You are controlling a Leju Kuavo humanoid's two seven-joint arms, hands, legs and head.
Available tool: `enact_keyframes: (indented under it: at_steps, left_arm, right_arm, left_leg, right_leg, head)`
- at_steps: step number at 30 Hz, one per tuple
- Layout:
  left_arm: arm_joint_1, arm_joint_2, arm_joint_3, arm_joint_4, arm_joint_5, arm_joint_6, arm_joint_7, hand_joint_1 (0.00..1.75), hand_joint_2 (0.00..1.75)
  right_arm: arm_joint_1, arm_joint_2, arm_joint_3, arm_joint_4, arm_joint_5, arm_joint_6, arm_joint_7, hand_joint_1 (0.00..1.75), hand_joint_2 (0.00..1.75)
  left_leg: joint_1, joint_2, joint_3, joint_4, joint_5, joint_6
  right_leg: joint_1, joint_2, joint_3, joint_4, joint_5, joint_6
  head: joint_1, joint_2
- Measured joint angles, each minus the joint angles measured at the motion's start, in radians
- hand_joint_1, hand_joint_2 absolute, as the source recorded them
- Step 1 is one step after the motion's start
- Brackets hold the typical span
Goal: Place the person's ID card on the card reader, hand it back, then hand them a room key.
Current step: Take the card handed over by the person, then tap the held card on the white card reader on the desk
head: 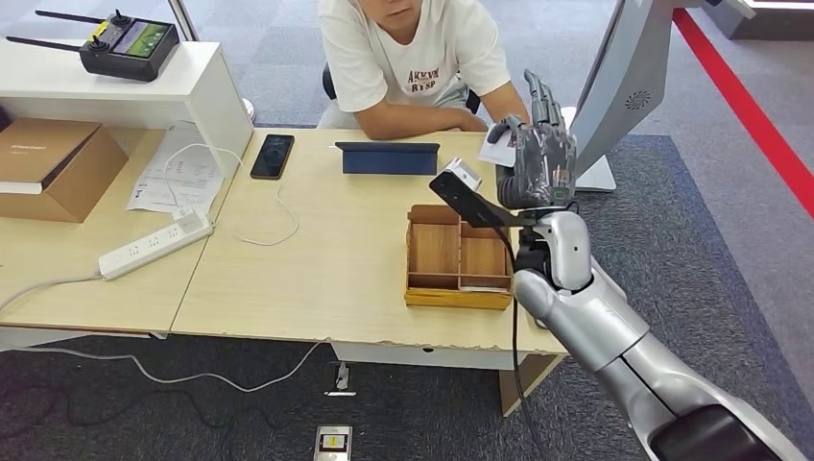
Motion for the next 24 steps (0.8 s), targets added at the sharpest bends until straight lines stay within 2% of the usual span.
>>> enact_keyframes:
  at_steps: [5, 9, 16, 24]
  left_arm:
    - [0.009, 0.001, 0.001, 0.0, 0.024, 0.011, -0.015, 0.0, 0.0]
    - [0.023, 0.002, 0.003, 0.0, 0.043, 0.012, -0.026, 0.0, 0.0]
    - [0.048, 0.007, 0.01, 0.0, 0.078, 0.012, -0.035, 0.0, 0.0]
    - [0.052, 0.007, 0.011, 0.0, 0.1, 0.012, -0.046, 0.0, 0.0]
  right_arm:
    - [0.013, -0.016, 0.012, -0.031, -0.042, 0.057, 0.003, 1.75, 1.75]
    - [0.043, -0.049, 0.019, -0.089, -0.077, 0.12, 0.028, 1.75, 1.75]
    - [0.152, -0.14, 0.012, -0.236, -0.151, 0.203, 0.086, 1.75, 1.75]
    - [0.301, -0.242, -0.038, -0.37, -0.185, 0.236, 0.118, 1.75, 1.75]
  left_leg:
    - [0.0, 0.0, 0.0, 0.0, 0.0, 0.0]
    - [0.0, 0.0, 0.0, 0.0, 0.0, 0.0]
    - [0.0, 0.0, 0.001, 0.0, 0.0, 0.0]
    - [0.0, 0.0, 0.001, 0.0, -0.001, 0.0]
  right_leg:
    - [0.0, 0.0, 0.0, 0.0, 0.0, 0.0]
    - [0.0, 0.0, 0.0, 0.0, 0.0, 0.0]
    - [0.0, 0.0, 0.0, -0.001, 0.0, 0.0]
    - [0.0, 0.0, 0.0, -0.001, 0.0, 0.0]
  head:
    - [0.0, 0.0]
    - [0.0, 0.0]
    - [0.0, 0.0]
    - [0.0, 0.0]
